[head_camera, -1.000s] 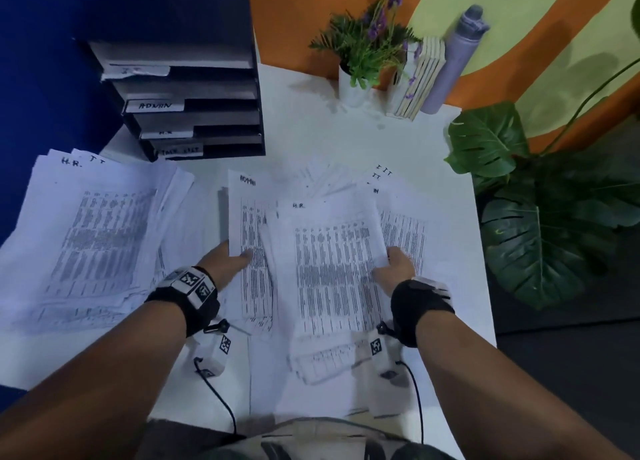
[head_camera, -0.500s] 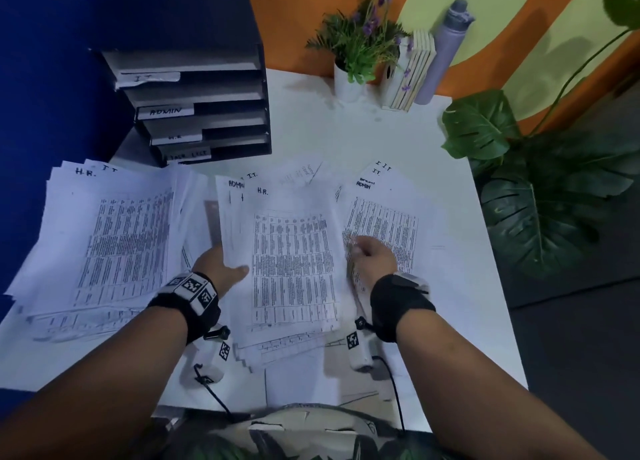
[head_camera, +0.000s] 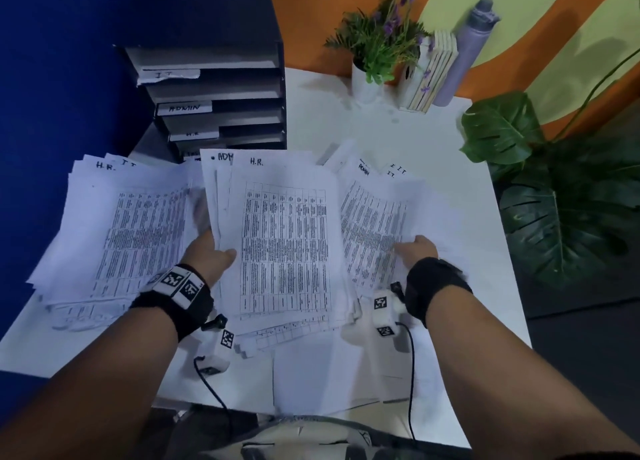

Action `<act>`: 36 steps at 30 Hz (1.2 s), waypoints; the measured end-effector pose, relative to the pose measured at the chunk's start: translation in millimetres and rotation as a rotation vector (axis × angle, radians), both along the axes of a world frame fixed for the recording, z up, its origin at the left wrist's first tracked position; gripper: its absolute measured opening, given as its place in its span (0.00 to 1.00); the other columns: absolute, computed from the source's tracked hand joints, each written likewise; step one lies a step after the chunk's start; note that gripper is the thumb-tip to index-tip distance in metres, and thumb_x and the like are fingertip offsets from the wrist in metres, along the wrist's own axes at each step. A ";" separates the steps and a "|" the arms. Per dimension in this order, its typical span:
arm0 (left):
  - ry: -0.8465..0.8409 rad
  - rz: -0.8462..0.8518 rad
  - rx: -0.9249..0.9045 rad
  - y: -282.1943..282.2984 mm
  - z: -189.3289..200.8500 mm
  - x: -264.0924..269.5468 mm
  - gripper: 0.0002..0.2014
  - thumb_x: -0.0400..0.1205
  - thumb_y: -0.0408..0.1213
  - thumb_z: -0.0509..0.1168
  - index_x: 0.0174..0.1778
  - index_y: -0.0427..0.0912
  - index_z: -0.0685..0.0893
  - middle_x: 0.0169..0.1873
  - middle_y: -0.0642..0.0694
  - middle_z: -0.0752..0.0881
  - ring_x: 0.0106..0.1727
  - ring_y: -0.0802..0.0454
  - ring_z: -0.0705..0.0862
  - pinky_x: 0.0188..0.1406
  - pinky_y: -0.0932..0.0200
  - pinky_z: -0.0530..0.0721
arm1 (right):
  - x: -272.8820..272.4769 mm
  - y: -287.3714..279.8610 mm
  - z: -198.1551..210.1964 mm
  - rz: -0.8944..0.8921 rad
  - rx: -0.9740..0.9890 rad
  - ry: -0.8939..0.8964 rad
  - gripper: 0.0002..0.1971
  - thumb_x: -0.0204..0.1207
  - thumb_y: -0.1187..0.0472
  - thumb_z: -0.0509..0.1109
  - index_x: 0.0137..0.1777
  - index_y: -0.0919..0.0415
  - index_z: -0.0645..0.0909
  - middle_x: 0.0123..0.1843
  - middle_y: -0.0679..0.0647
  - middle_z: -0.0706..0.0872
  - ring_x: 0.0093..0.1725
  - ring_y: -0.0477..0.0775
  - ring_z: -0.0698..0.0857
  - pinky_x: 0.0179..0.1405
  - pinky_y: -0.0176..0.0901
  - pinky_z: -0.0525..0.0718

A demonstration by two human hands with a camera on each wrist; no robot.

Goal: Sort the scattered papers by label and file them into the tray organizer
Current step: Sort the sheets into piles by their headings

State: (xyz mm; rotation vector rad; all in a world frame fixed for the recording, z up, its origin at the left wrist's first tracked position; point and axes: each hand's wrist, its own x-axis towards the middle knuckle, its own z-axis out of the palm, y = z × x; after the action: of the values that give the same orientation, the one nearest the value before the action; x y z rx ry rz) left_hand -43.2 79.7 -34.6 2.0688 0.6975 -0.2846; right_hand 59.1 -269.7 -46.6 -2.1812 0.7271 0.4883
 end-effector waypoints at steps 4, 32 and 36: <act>0.047 0.028 0.008 11.2 -3.9 -3.3 0.27 0.83 0.32 0.64 0.79 0.44 0.68 0.66 0.39 0.81 0.63 0.39 0.81 0.68 0.45 0.77 | 4.2 7.2 11.9 -0.090 -0.069 -0.302 0.22 0.81 0.66 0.61 0.75 0.65 0.71 0.66 0.61 0.80 0.62 0.59 0.80 0.54 0.39 0.74; 0.139 -0.016 -0.030 -11.9 -20.8 -10.5 0.36 0.78 0.32 0.70 0.81 0.43 0.62 0.72 0.41 0.76 0.70 0.41 0.77 0.70 0.51 0.73 | 27.7 20.4 -10.0 -0.159 -0.268 0.061 0.26 0.76 0.55 0.65 0.73 0.61 0.67 0.67 0.62 0.75 0.66 0.67 0.77 0.65 0.56 0.75; 0.177 -0.024 -0.033 -15.5 -26.3 -8.3 0.35 0.80 0.35 0.69 0.81 0.42 0.60 0.74 0.40 0.74 0.72 0.40 0.75 0.71 0.50 0.73 | 34.5 35.0 -14.5 -0.014 -0.092 0.129 0.22 0.79 0.61 0.64 0.71 0.68 0.70 0.55 0.60 0.83 0.48 0.55 0.77 0.47 0.42 0.73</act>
State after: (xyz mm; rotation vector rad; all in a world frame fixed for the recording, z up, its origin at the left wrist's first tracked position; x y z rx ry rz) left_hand -51.5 64.2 -60.9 2.0380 0.7687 -0.4946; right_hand 93.7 -234.6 -61.1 -2.2441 0.8486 0.6041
